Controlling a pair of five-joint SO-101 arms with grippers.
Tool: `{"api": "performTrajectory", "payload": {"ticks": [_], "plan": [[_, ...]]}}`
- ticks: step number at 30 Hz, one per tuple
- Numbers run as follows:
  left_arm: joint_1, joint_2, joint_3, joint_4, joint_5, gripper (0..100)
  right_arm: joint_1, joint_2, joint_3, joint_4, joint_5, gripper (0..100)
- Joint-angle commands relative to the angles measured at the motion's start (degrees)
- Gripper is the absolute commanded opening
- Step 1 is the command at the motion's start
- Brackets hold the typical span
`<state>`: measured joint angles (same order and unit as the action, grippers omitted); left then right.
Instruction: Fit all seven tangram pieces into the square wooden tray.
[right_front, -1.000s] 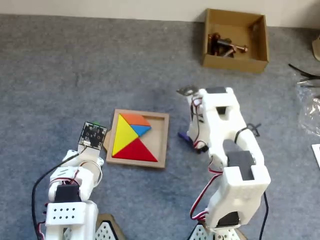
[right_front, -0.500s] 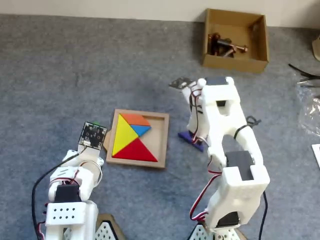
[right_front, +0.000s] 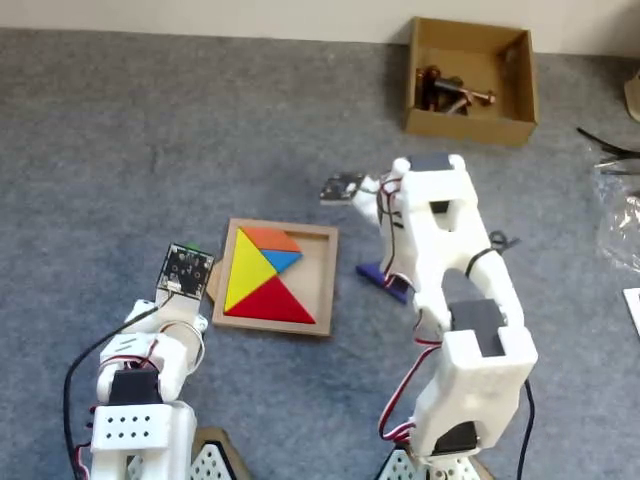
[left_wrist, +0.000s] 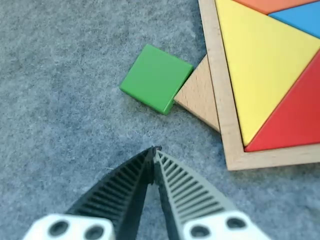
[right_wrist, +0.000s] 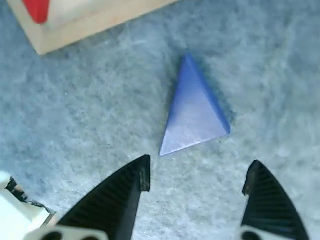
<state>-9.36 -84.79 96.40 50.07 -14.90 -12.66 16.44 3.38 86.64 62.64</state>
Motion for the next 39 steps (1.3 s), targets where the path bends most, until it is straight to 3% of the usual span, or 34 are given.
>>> {"api": "performTrajectory", "payload": {"ticks": [1,7,16,28,39], "plan": [[0.7,-0.8,1.3,0.2,-0.4,1,-2.7,-1.0,-2.7,-3.5,1.0,29.1],[0.7,-0.8,1.3,0.2,-0.4,1,-4.5,-1.0,-0.4,-6.2,0.5,36.1],[0.7,-0.8,1.3,0.2,-0.4,1,-3.6,0.8,5.1,-13.8,-3.3,36.3],[0.7,-0.8,1.3,0.2,-0.4,1,-3.3,0.8,8.4,-14.3,-10.3,36.1],[0.7,-0.8,1.3,0.2,-0.4,1,-3.6,0.7,8.7,-14.3,-10.5,36.1]]}}
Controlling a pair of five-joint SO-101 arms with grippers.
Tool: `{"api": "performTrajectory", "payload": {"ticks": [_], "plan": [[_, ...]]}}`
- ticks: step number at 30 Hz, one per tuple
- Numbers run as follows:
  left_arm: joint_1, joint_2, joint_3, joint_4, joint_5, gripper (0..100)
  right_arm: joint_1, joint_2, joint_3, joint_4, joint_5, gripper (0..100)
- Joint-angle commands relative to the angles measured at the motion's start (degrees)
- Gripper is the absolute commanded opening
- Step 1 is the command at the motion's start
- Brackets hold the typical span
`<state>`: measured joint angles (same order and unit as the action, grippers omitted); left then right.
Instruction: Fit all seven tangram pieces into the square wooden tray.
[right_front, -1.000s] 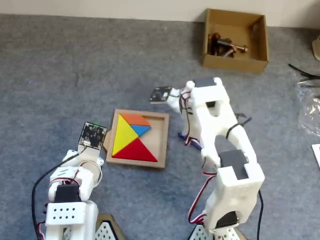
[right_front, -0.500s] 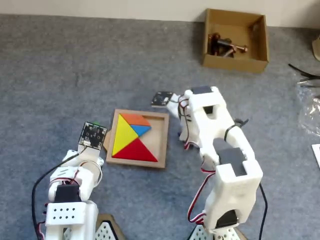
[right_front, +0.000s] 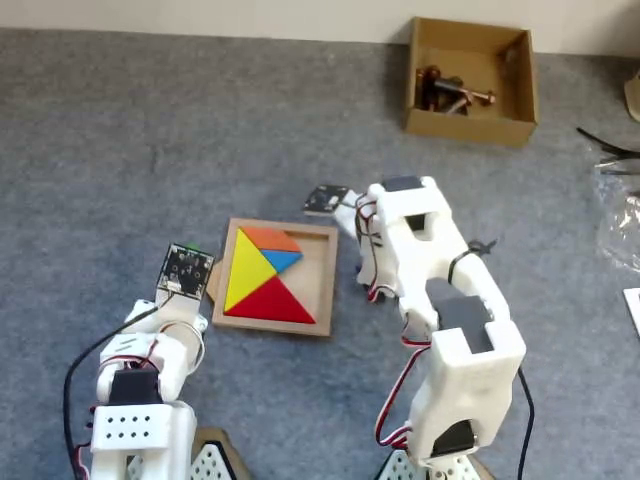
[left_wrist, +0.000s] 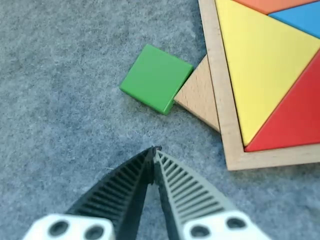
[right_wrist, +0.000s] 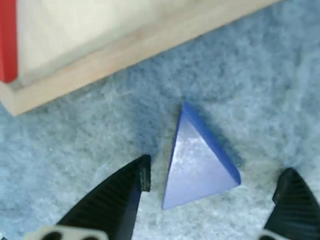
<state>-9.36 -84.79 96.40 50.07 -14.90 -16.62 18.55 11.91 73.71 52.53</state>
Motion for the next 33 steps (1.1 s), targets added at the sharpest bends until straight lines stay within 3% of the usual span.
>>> {"api": "performTrajectory", "payload": {"ticks": [1,8,22,28,33], "plan": [[0.7,-0.8,1.3,0.2,-0.4,1,0.3,-1.4,0.1,-1.4,-0.4,36.1],[0.7,-0.8,1.3,0.2,-0.4,1,-1.3,-1.4,0.0,-1.4,-0.8,30.1],[0.7,-0.8,1.3,0.2,-0.4,1,-2.1,-1.4,0.4,-1.4,-0.8,29.3],[0.7,-0.8,1.3,0.2,-0.4,1,-2.1,-1.2,0.4,-1.1,-0.8,18.6],[0.7,-0.8,1.3,0.2,-0.4,1,-2.1,-1.1,0.4,-0.9,-0.8,16.6]]}}
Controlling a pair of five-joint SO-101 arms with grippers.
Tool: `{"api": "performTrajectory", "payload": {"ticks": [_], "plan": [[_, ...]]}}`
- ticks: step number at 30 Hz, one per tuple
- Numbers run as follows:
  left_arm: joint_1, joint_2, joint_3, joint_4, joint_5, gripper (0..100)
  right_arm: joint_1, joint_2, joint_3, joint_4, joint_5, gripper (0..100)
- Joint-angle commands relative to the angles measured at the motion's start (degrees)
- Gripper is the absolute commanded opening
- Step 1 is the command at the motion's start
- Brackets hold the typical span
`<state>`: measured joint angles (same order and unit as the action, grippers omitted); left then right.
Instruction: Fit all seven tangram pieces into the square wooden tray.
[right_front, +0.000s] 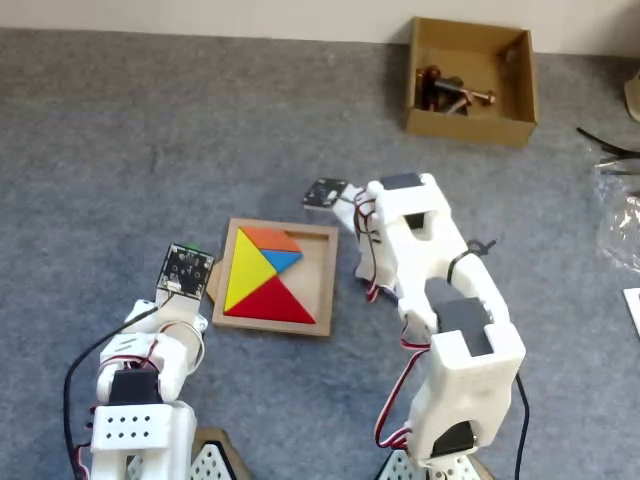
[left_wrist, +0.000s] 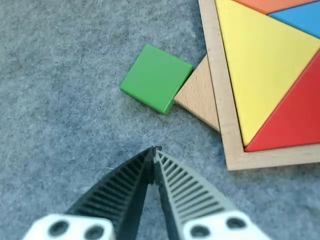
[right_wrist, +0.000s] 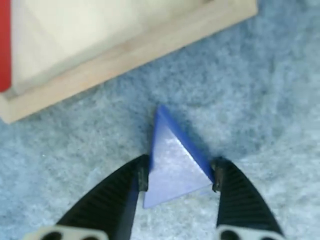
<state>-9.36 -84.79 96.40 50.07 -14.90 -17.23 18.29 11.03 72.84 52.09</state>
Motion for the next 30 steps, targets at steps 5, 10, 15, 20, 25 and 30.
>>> {"api": "performTrajectory", "payload": {"ticks": [5,10,15,20,25,30], "plan": [[0.7,-0.8,1.3,0.2,-0.4,1,-1.5,-0.8,1.4,0.0,-0.4,16.6],[0.7,-0.8,1.3,0.2,-0.4,1,-1.5,-0.8,5.0,-0.5,-0.3,16.7],[0.7,-0.8,1.3,0.2,-0.4,1,-1.5,-0.7,5.8,-2.6,-0.4,16.7],[0.7,-0.8,1.3,0.2,-0.4,1,-1.5,-0.7,8.1,-3.5,0.0,16.7],[0.7,-0.8,1.3,0.2,-0.4,1,-1.5,-0.8,11.6,-7.9,0.0,16.7],[0.7,-0.8,1.3,0.2,-0.4,1,-1.5,-1.0,11.9,-8.1,-0.1,22.8]]}}
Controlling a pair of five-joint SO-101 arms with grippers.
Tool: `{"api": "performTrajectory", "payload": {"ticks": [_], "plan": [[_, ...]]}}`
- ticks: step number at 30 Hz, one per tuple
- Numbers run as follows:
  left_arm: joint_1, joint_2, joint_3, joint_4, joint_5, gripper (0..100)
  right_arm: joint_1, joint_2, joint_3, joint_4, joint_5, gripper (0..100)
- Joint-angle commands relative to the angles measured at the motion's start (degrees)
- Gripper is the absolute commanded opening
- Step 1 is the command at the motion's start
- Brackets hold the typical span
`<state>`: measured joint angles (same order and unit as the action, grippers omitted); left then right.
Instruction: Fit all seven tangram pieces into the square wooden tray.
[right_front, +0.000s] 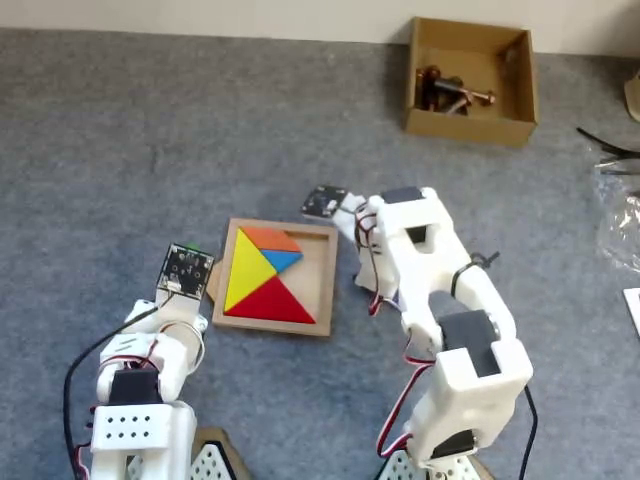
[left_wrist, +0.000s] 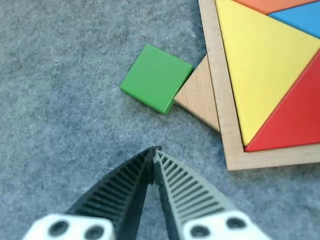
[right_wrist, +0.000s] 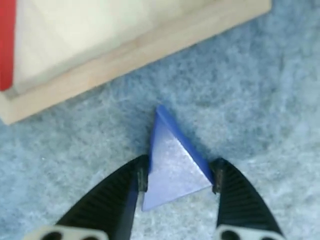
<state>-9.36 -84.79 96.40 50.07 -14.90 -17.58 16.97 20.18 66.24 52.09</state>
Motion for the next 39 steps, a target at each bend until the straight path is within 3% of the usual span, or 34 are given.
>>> {"api": "performTrajectory", "payload": {"ticks": [1,14,19,28,34,39], "plan": [[0.7,-0.8,1.3,0.2,-0.4,1,-1.1,0.3,2.8,-1.5,-0.3,23.7],[0.7,-0.8,1.3,0.2,-0.4,1,-0.8,0.6,3.1,-1.5,-0.4,23.3],[0.7,-0.8,1.3,0.2,-0.4,1,-0.7,0.7,3.1,-1.5,-0.4,14.9],[0.7,-0.8,1.3,0.2,-0.4,1,-0.7,0.7,3.2,-1.5,-0.4,14.0],[0.7,-0.8,1.3,0.2,-0.4,1,-0.7,0.5,2.7,-1.5,-0.4,0.2],[0.7,-0.8,1.3,0.2,-0.4,1,-0.7,0.3,2.7,-1.2,-1.7,0.5]]}}
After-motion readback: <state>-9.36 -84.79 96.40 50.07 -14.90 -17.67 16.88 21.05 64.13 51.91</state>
